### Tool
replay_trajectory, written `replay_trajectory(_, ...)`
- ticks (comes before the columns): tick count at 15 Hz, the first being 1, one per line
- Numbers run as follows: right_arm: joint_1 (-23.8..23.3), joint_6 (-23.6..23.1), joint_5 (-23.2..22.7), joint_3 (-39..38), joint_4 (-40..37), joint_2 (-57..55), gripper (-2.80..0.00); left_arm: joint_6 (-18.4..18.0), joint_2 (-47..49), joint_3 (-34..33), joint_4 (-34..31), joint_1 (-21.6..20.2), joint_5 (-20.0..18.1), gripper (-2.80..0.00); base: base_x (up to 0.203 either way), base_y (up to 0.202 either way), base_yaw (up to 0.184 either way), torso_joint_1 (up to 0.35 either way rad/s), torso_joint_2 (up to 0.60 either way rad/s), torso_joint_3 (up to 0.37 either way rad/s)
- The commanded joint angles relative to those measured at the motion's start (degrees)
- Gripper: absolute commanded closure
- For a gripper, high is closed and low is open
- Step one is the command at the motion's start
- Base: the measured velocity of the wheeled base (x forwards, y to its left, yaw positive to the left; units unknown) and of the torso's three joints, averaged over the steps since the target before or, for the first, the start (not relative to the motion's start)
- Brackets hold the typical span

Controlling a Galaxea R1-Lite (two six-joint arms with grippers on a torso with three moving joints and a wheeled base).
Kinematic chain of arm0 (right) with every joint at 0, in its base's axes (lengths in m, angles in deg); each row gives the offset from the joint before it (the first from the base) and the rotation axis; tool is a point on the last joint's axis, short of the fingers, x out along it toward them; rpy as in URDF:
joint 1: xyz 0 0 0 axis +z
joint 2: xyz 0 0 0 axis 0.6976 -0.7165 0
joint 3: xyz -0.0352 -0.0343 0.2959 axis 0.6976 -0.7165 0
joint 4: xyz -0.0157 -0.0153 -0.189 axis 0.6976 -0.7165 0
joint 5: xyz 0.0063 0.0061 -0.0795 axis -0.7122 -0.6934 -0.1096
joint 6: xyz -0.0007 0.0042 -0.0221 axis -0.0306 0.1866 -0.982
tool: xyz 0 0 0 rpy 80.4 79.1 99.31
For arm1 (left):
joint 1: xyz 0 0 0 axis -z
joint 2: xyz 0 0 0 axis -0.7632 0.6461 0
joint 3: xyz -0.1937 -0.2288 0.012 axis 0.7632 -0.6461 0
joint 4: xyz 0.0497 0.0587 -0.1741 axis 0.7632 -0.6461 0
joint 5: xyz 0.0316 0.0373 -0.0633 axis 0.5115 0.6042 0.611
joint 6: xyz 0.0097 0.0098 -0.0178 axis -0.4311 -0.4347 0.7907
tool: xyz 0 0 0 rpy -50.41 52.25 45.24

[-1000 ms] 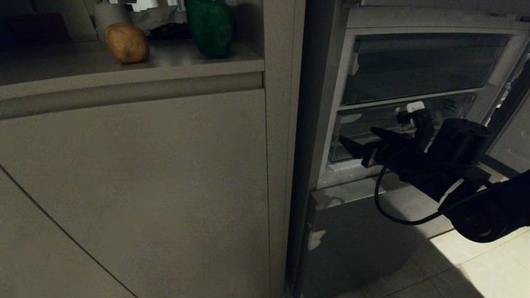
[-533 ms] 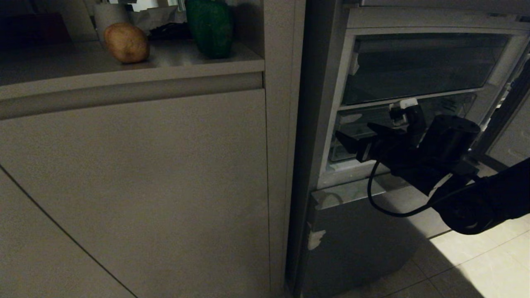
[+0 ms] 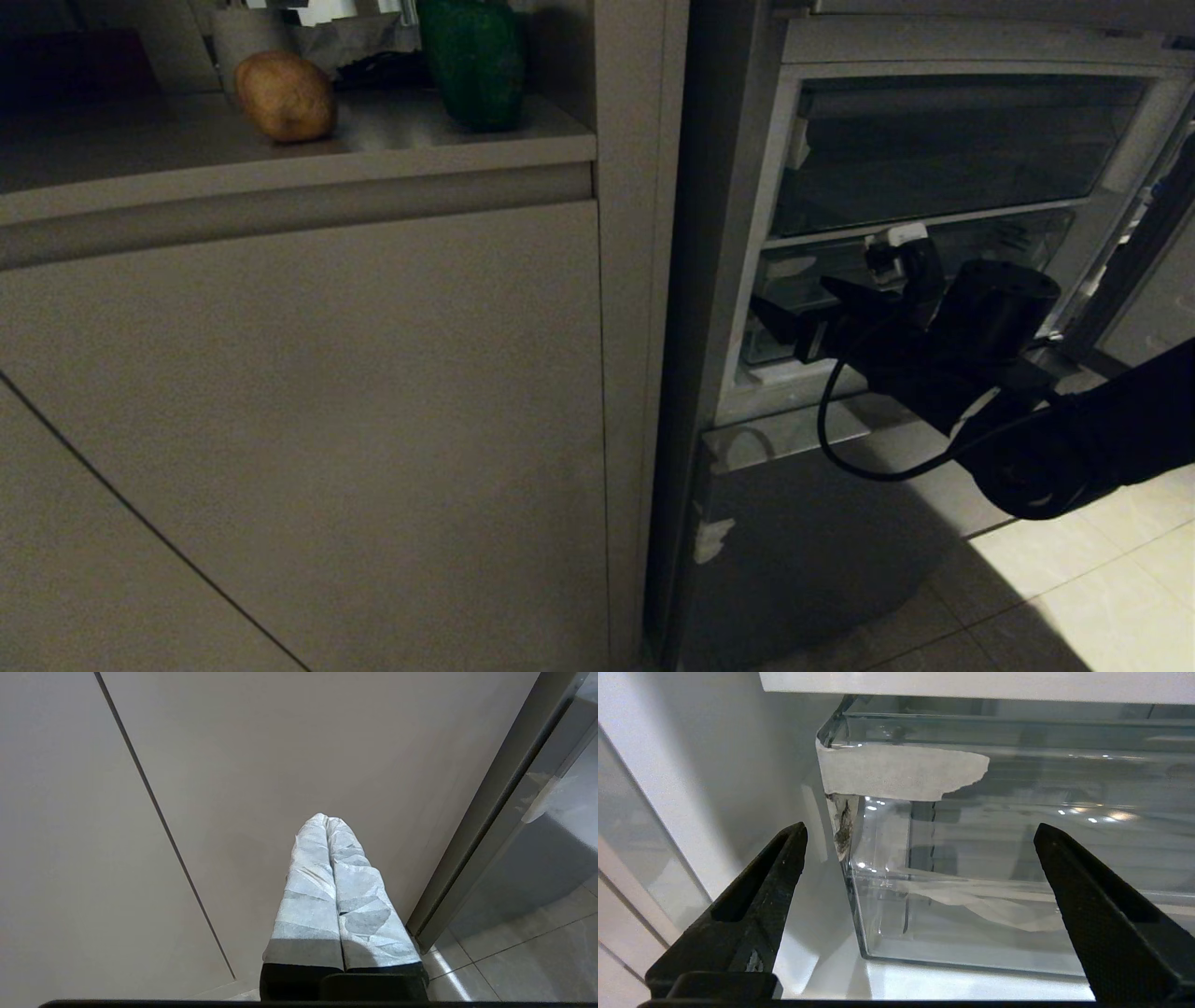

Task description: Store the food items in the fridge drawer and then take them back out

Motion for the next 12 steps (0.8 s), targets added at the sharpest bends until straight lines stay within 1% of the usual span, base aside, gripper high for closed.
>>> replay_trajectory(1, 0.03, 0.02, -0.03, 0.39, 0.40, -0.47, -2.80, 0.02, 0.09, 0.00, 0.02, 0.00, 0.02, 0.00, 0.000, 0.000, 0.000, 0.000, 0.00, 0.000)
replay_trajectory(9, 0.12, 0.20, 0.06, 1.77, 0.31, -1.34, -2.80, 0.02, 0.09, 0.00, 0.02, 0.00, 0.02, 0.00, 0.000, 0.000, 0.000, 0.000, 0.00, 0.000)
replay_trajectory(10, 0.12, 0.20, 0.06, 1.95, 0.31, -1.34, -0.25, 0.02, 0.09, 0.00, 0.02, 0.00, 0.02, 0.00, 0.000, 0.000, 0.000, 0.000, 0.00, 0.000)
replay_trajectory(11, 0.12, 0.20, 0.06, 1.88, 0.31, -1.34, 0.00, 0.02, 0.09, 0.00, 0.02, 0.00, 0.02, 0.00, 0.000, 0.000, 0.000, 0.000, 0.00, 0.000)
replay_trajectory(12, 0.22, 0.20, 0.06, 1.87, 0.31, -1.25, 0.00, 0.02, 0.09, 0.00, 0.02, 0.00, 0.02, 0.00, 0.000, 0.000, 0.000, 0.000, 0.00, 0.000)
